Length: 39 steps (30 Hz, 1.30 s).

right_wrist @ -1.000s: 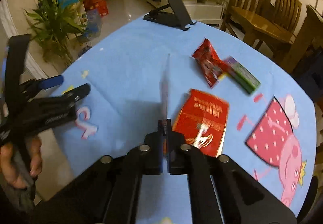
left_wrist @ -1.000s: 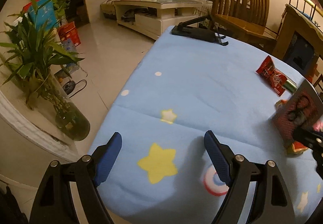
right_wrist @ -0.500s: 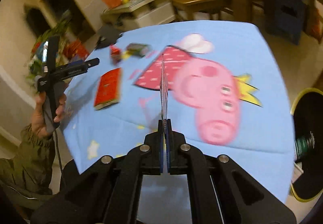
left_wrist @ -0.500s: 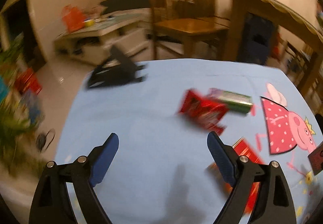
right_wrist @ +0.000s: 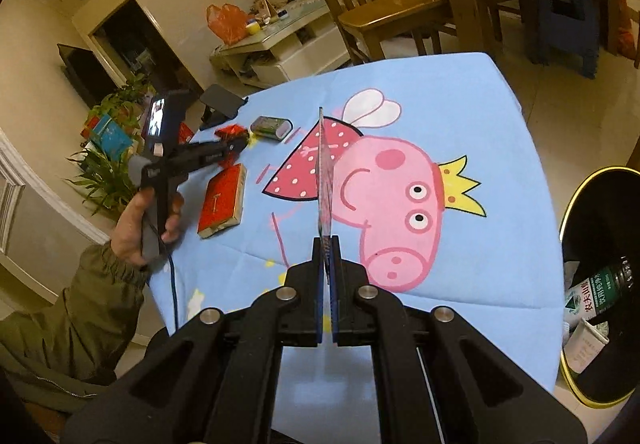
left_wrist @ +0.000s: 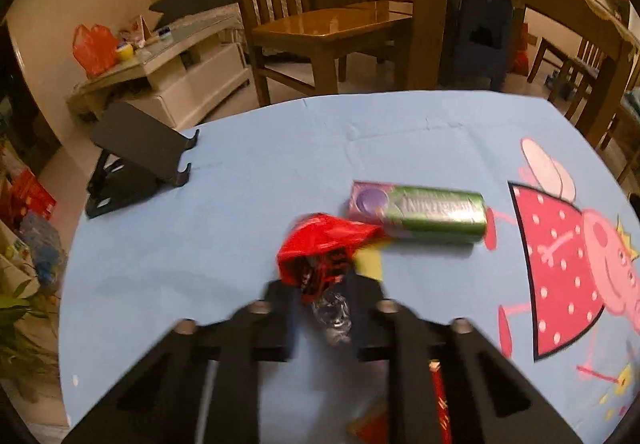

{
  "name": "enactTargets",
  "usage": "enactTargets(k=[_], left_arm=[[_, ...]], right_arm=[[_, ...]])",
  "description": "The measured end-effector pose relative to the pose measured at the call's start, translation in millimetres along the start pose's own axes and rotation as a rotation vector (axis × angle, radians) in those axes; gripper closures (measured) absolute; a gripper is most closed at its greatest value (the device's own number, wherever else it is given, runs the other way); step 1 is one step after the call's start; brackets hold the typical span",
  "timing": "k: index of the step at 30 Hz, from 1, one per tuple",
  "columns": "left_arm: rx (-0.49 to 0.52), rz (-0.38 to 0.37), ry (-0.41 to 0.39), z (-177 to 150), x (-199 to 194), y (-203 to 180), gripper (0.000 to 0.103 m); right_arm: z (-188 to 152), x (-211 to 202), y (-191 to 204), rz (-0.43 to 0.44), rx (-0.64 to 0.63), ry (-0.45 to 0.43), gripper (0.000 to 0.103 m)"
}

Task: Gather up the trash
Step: 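Grasp the pink card with the right gripper while the left grasps the red candy wrapper, then carry the card and wrapper over the bin and open both grippers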

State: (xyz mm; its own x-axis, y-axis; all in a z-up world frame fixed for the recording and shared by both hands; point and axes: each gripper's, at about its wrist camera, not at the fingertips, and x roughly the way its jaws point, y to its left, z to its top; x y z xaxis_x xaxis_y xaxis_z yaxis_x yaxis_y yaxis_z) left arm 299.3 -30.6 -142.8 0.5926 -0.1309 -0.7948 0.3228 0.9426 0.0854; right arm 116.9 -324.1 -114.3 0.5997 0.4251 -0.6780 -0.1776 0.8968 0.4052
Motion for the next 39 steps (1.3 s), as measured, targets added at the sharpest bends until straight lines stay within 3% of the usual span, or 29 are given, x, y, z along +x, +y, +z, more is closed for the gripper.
enactTargets(k=[6, 13, 24, 30, 39], left_arm=[[-0.065, 0.058, -0.065, -19, -50, -12, 0.093], [-0.046, 0.165, -0.235, -28, -134, -61, 0.092], [0.084, 0.075, -0.335, -31, -195, -174, 0.091], [0.169, 0.029, -0.367, -32, -205, -232, 0.09], [0.254, -0.018, -0.382, -32, -208, -290, 0.087]], right_arm=[[-1, -12, 5, -0.002, -0.011, -0.023, 0.1], [-6, -32, 5, 0.0, -0.011, -0.056, 0.1], [-19, -80, -28, -0.065, 0.039, -0.125, 0.1], [-29, -106, -71, -0.192, 0.087, -0.144, 0.1], [-38, -149, -138, -0.334, 0.194, -0.213, 0.1]])
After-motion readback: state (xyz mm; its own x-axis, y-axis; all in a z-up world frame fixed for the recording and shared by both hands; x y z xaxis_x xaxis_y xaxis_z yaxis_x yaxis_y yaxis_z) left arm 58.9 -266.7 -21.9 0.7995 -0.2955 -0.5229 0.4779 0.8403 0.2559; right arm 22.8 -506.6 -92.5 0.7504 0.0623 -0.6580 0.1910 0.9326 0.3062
